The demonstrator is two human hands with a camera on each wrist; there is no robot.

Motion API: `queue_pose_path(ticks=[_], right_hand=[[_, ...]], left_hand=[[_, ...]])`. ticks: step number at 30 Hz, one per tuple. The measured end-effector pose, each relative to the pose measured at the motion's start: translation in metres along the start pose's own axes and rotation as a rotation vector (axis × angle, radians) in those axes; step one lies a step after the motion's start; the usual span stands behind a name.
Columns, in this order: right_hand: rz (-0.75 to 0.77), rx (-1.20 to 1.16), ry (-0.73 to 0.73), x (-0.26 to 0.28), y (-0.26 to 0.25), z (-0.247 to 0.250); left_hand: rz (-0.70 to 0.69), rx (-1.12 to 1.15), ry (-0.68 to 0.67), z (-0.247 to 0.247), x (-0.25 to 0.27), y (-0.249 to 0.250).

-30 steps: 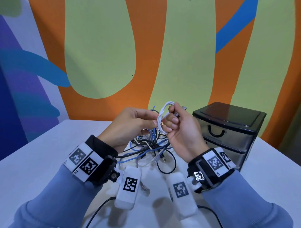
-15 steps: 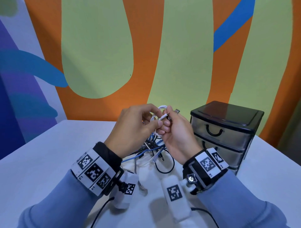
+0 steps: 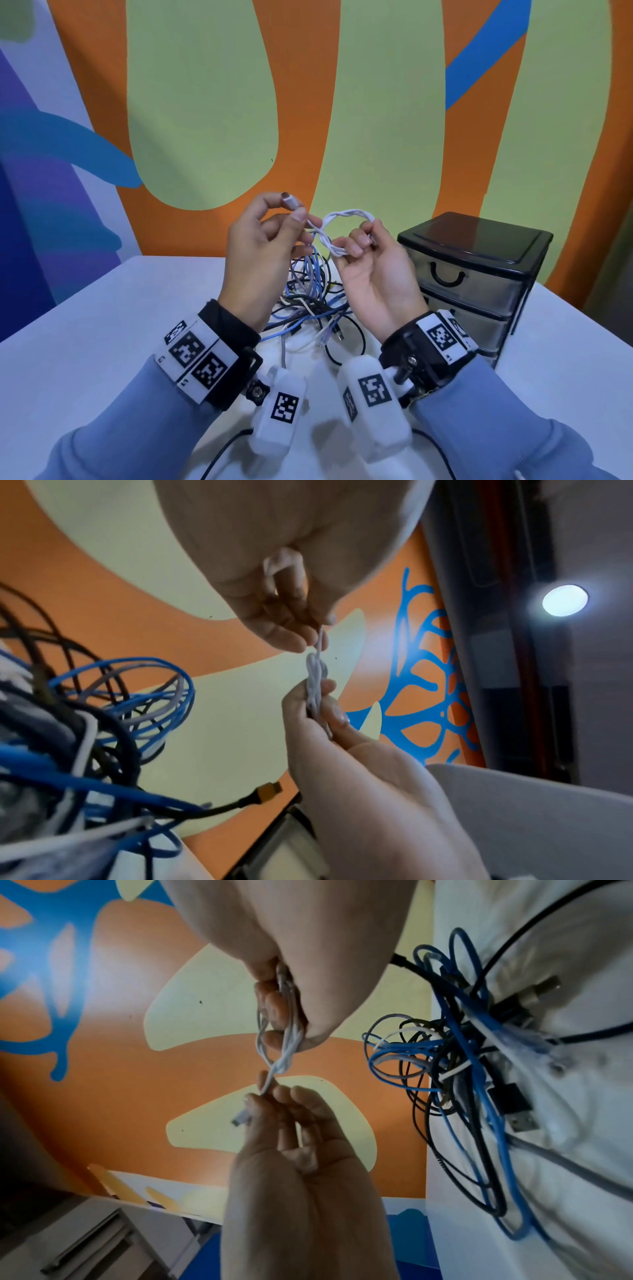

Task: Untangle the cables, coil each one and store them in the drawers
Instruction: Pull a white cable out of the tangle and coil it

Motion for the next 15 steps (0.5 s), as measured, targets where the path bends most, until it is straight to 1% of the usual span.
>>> queue_pose_path(ticks=[2,4,6,8,11,13,15], right_hand=[[0.032,0.089,-0.077,0.005,-0.004,-0.011],[0.065,0.24,-0.181,0.011,-0.006,-0.025],[0.082,0.358,-0.278,0.017,-0.005,-0.037],[0.084,0.446,-0.321,0.02,-0.002,-0.04],[0.112,0.539,-0.277,0.019,-0.002,-0.033],[0.159,0.606,-0.198,0.016,-0.006,-0.025],[0.201,0.671,-0.114,0.011,-0.01,-0.017]], left_hand=[[0.099,0.067,0.059,0.005,-0.001,-0.01],[0.233,0.118,0.089,0.008,-0.001,-0.021],[0.335,0.102,0.07,0.009,-0.001,-0.031],[0.374,0.042,-0.003,0.007,-0.001,-0.036],[0.402,-0.03,-0.154,0.001,0.0,-0.036],[0.413,-0.044,-0.249,-0.003,0.001,-0.033],[0.395,-0.064,-0.3,-0.006,0.001,-0.027]])
Point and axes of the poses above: each hand's wrist, its own x-axis away from the middle knuckle, its own z-axis out of the back of the hand, y = z × x, the point moved 9 cm from there along -x, towards the middle knuckle, and after that the axes turned 1 degree about y, right-handed, at the moved point
